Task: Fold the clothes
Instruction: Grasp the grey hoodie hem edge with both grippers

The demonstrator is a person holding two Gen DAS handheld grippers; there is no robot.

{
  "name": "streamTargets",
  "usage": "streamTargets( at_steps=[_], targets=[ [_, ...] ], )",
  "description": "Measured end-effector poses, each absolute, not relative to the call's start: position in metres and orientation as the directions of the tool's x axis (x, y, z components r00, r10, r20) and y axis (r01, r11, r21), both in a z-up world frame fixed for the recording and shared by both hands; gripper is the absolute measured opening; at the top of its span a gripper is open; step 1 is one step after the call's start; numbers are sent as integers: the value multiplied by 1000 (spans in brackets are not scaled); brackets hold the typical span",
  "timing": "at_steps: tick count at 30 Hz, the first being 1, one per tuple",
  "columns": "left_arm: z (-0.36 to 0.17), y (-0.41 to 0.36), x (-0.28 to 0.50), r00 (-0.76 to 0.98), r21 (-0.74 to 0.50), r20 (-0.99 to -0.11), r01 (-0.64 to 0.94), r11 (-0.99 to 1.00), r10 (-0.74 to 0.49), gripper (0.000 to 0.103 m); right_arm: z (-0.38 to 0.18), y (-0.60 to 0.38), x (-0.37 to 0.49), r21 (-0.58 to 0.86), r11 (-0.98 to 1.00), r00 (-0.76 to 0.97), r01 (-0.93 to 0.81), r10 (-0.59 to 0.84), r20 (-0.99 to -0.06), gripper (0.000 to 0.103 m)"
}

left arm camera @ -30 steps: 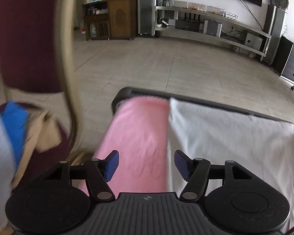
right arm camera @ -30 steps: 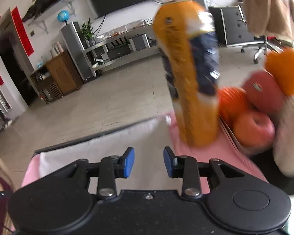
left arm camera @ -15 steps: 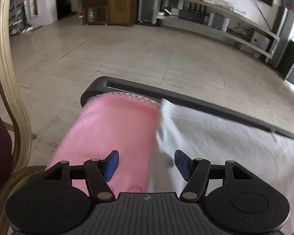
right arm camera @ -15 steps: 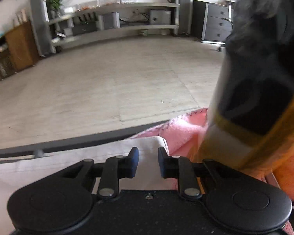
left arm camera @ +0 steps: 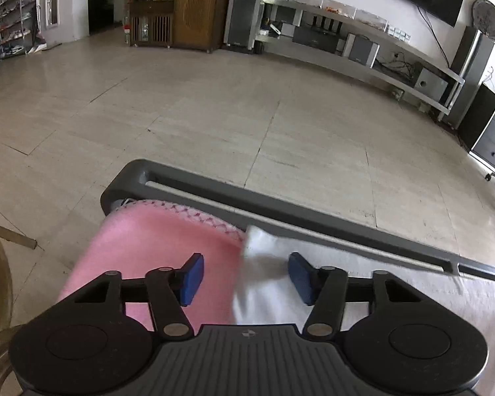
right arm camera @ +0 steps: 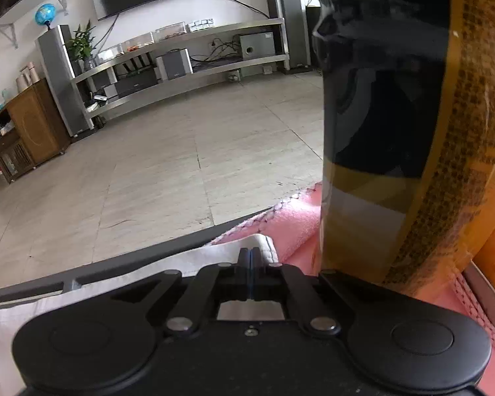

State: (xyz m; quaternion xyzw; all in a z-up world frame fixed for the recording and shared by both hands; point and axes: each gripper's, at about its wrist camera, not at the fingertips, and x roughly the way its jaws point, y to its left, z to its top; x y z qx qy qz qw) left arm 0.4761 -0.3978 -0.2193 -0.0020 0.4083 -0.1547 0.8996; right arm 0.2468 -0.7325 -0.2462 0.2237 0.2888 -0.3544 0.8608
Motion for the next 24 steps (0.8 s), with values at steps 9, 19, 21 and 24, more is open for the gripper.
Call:
streamTargets(
  at_steps=[9,19,21,24],
  targets=[
    [-195,-404,448,701,-51,-672,278,959,-239,3,-227,-729,244,217,692,649,688,-453,-611,0],
    [-134,-394,378,777,53,-587,317,947,-227,3,-158,-721,185,324,711,724,625,-371,-582,2],
    [-130,-395,371,782,70,-584,315,946,-218,3,-155,-721,184,326,711,714,623,-347,-608,9],
    [-134,-401,371,783,96,-591,308,947,-195,3,-160,-716,191,285,726,692,626,-348,-632,25]
  ],
)
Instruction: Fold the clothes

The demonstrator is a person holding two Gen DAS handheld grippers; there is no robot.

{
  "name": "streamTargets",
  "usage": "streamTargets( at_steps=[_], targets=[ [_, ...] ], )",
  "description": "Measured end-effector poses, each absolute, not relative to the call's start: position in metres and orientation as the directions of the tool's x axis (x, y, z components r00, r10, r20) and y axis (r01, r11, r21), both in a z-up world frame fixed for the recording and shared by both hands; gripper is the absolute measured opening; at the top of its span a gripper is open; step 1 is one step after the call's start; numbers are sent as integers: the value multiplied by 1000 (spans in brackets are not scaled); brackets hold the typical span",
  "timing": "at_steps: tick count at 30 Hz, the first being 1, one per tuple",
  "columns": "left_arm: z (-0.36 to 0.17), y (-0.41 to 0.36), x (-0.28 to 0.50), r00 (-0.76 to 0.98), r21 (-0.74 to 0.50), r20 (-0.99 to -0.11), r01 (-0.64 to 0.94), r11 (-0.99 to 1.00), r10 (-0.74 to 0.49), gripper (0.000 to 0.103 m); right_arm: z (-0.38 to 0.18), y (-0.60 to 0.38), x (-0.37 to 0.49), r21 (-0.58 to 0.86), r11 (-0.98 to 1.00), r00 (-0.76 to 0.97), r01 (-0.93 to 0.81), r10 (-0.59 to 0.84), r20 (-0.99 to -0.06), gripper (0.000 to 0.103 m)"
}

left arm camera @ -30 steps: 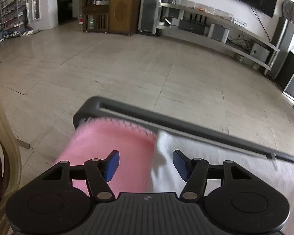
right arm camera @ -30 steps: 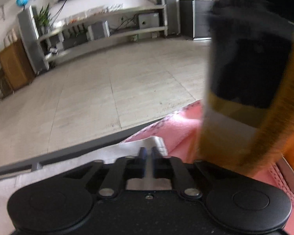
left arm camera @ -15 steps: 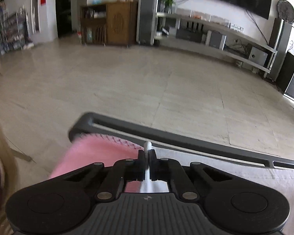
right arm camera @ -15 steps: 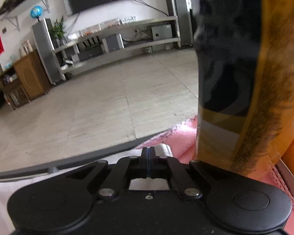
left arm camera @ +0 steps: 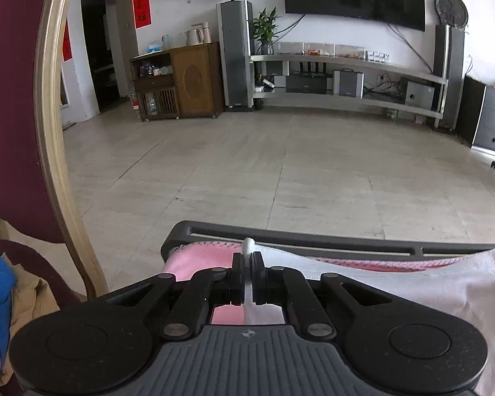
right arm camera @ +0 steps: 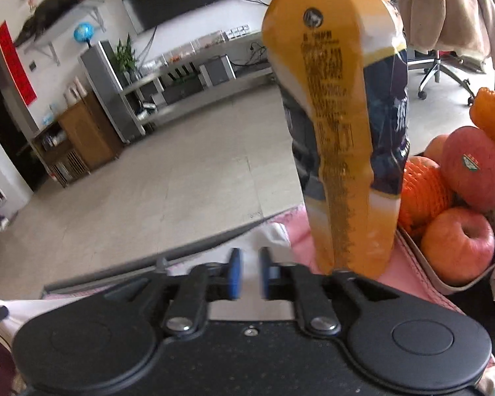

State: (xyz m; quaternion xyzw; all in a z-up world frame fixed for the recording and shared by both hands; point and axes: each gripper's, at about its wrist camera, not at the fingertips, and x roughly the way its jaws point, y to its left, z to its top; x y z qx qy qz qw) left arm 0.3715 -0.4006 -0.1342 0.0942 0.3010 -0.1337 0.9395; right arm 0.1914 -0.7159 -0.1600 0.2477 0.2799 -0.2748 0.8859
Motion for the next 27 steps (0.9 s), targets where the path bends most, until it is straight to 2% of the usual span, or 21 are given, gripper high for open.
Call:
streamTargets(
  at_steps=[4,12,13,16,18,21,22,24,27],
  targets=[
    [-154,-405,385,791,146,-589,303,942,-163,3,-176,-711,214,234,747,670,623,-354,-653,25],
    [-194,-400,415,765,116,-622,299,947,-165,3,-220,-720,279,99,699,562,708,-473,-679,25],
    [-199,-399,418,762,112,-625,299,948,-167,3,-226,-721,286,81,694,543,716,-479,-690,20],
    [-213,-397,427,754,100,-635,300,949,-172,3,-245,-720,308,-5,694,476,720,-500,-724,23],
    [-217,-397,427,752,108,-637,302,947,-167,4,-251,-715,313,-40,694,471,719,-529,-706,27],
    [-224,-398,428,748,123,-645,301,946,-155,4,-256,-710,315,-56,696,476,716,-545,-690,28],
    [-225,-397,427,745,123,-650,298,946,-150,4,-256,-710,314,-58,698,476,714,-544,-691,26],
    [-224,-396,425,746,126,-650,294,948,-145,4,-253,-712,310,-57,681,464,730,-556,-690,3],
    [-211,-395,416,764,138,-629,291,947,-143,4,-239,-710,289,20,675,523,738,-552,-649,3]
  ],
)
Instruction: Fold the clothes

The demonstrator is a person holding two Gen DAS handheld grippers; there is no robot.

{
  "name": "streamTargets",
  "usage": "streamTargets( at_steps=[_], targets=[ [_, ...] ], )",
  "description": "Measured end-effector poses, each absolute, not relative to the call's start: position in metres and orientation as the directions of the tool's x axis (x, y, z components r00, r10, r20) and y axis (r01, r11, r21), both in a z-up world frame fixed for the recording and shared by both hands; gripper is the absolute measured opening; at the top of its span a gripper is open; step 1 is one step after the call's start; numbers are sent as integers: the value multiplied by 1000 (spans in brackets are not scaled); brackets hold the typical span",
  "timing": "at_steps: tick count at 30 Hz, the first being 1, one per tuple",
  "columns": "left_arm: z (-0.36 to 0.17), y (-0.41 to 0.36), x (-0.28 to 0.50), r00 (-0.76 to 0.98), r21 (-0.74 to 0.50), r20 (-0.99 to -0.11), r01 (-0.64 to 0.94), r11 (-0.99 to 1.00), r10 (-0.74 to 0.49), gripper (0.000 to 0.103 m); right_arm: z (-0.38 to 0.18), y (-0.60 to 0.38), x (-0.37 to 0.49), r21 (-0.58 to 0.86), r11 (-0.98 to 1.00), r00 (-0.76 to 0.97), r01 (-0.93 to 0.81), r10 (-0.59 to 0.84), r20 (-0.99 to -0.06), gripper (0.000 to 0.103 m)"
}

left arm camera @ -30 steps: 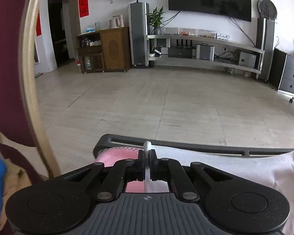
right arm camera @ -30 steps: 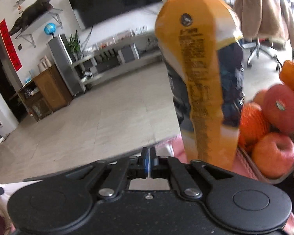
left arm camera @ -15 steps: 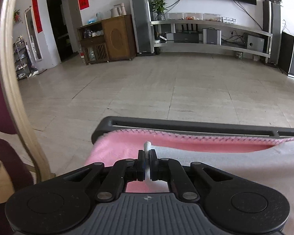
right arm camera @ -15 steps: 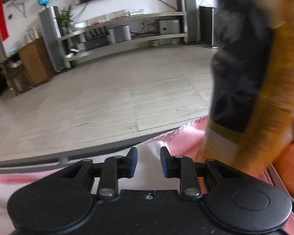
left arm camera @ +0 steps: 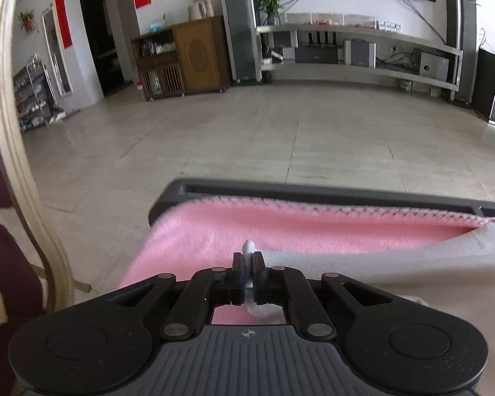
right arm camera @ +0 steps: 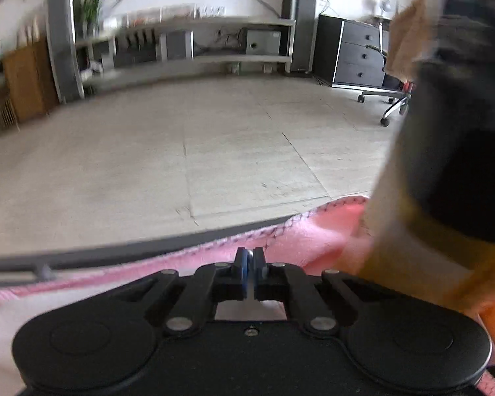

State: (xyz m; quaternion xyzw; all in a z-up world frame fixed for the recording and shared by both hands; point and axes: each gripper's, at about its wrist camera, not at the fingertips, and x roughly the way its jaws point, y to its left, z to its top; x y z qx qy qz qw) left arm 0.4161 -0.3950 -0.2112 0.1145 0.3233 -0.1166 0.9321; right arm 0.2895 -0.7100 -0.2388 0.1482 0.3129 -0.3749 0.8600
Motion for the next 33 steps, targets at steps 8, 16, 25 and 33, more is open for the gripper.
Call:
streamTargets(
  at_steps=[8,16,25,33],
  targets=[
    [-135,-368,351,817,139,-550,295,945,-174,4,-155,-674,218,189,716,674,673,-488,-555,3],
    [-73,-337,273,850,130,-487,295,947,-198,4,-73,-649,98,351,685,747,638,-442,-496,3],
    [-121,-306,142,803,227,-566,368,902,-186,5,-124,-628,-42,485,570,734,664,-371,-569,3],
    [-170,-246,99,643,118,-754,332,936,-133,34,-206,-624,-86,533,477,666,699,-161,-729,29]
  ],
)
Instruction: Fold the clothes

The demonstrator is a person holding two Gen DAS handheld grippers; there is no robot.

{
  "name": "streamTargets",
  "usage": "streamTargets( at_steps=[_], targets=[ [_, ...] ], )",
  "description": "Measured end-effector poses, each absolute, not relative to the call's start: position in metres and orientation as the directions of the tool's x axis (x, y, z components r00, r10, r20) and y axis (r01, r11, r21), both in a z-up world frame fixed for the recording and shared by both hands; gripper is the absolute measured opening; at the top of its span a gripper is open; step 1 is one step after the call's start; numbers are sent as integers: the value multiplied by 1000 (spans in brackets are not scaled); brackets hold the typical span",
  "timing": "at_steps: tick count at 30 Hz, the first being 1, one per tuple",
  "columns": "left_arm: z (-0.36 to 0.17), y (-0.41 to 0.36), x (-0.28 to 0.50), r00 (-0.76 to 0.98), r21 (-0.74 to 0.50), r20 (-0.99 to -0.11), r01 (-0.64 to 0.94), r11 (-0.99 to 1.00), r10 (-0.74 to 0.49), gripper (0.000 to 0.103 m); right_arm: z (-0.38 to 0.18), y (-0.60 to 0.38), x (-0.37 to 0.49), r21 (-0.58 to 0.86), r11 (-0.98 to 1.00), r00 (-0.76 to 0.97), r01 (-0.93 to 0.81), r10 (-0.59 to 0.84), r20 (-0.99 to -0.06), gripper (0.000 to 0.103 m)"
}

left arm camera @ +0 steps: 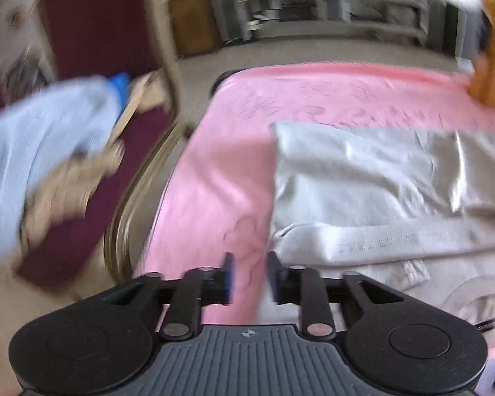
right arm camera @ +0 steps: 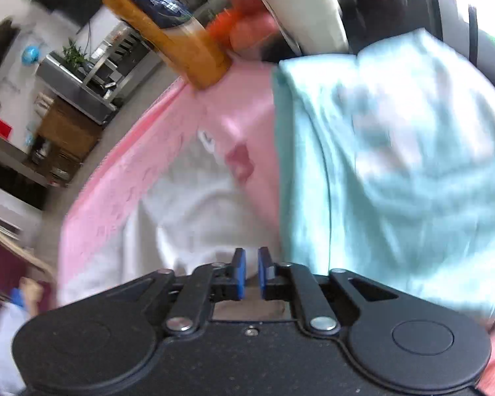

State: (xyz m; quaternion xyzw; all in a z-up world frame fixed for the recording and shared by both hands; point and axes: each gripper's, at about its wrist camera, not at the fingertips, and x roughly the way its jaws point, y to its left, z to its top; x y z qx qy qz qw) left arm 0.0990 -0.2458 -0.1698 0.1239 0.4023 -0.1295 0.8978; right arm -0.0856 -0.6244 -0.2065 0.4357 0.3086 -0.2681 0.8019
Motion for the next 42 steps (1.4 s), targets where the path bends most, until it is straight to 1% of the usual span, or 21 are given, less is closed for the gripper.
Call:
streamTargets(
  at_steps=[1,2,4,5,6,8,9,10,12,15,19,26,30,34,39,42],
  targets=[
    [-167,-235,101,633,55,-758,301,952,-156,37,-202,-624,-87,532,495,679,687,-177,-712,34],
    [-165,-228,104,625,2,-761,271,962,-175,37,-198,-623,-88,530,514,693,674,-192,-695,41],
    [-166,-226,103,612,-34,-768,259,965,-192,44,-199,-623,-84,552,514,711,657,-178,-680,41],
    [-167,-227,104,607,-42,-771,258,965,-195,45,-200,-622,-81,564,511,719,648,-169,-674,41],
    [-167,-228,105,605,-43,-772,256,966,-195,45,-201,-622,-79,576,509,728,640,-159,-667,41],
    [-169,-230,104,622,-4,-764,257,966,-169,46,-202,-621,-73,600,503,744,622,-141,-653,41],
    [-170,-231,103,630,13,-760,260,965,-160,47,-203,-620,-71,611,500,752,613,-132,-646,41],
    [-170,-233,102,638,29,-756,263,964,-151,50,-204,-620,-68,623,497,760,604,-122,-639,41],
    [-170,-233,101,643,35,-750,271,962,-154,55,-200,-614,-64,602,521,757,605,-143,-638,44],
    [-168,-231,99,646,28,-745,282,959,-168,59,-196,-607,-61,562,560,752,608,-179,-635,50],
    [-166,-229,97,646,30,-744,287,957,-170,60,-196,-599,-72,558,559,755,613,-205,-623,54],
    [-162,-217,97,618,-16,-764,271,963,-186,61,-207,-596,-102,613,437,741,659,-233,-630,57],
    [-161,-206,98,581,-59,-787,265,963,-208,61,-207,-587,-113,643,370,739,670,-253,-624,63],
    [-164,-193,101,537,-102,-811,261,960,-232,62,-201,-570,-115,623,357,716,696,-270,-644,64],
    [-165,-179,105,501,-156,-825,241,958,-260,62,-191,-551,-105,512,433,655,742,-305,-692,67],
    [-166,-179,106,491,-166,-831,234,958,-263,62,-190,-549,-103,490,452,646,745,-308,-698,68]
  ],
)
